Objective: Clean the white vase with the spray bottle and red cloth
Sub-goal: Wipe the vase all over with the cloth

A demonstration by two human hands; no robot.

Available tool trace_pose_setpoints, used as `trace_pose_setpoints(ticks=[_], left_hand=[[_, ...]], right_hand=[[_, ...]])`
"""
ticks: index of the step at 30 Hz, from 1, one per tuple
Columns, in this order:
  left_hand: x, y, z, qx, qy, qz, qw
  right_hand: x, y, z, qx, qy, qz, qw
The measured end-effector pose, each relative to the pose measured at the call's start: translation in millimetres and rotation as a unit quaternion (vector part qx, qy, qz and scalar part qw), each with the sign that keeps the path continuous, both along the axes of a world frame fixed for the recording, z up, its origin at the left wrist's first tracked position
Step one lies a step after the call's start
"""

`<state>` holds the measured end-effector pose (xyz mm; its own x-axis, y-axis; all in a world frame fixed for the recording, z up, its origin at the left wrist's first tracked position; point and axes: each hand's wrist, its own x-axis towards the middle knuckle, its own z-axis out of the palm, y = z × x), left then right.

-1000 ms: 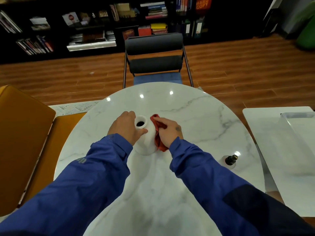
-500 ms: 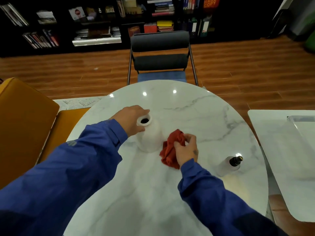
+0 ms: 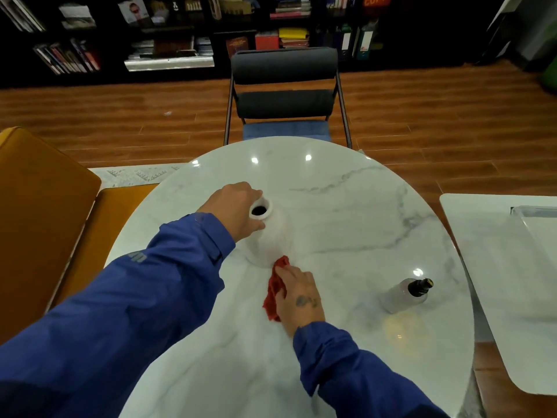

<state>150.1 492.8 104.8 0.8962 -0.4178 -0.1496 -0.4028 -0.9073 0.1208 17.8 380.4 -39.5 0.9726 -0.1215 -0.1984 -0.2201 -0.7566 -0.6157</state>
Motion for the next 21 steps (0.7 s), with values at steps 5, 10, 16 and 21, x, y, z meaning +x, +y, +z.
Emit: trace_pose_setpoints(ticks=[5, 10, 16, 21], left_hand=[[-5, -1, -4, -0.041, 0.009, 0.024, 0.999], [-29, 29, -21, -0.218, 0.047, 0.106, 0.969], [-77, 60, -29, -0.467, 0.062, 0.211, 0.857], [-87, 59, -12, -0.602, 0.082, 0.201, 0.768]], right_hand=[[10, 15, 16, 0.038, 0.063, 0.080, 0.994], [2, 19, 51, 0.320, 0.037, -0.044, 0.946], [20, 18, 114, 0.354, -0.101, 0.003, 0.930], [45, 26, 144, 0.344, -0.137, 0.030, 0.928]])
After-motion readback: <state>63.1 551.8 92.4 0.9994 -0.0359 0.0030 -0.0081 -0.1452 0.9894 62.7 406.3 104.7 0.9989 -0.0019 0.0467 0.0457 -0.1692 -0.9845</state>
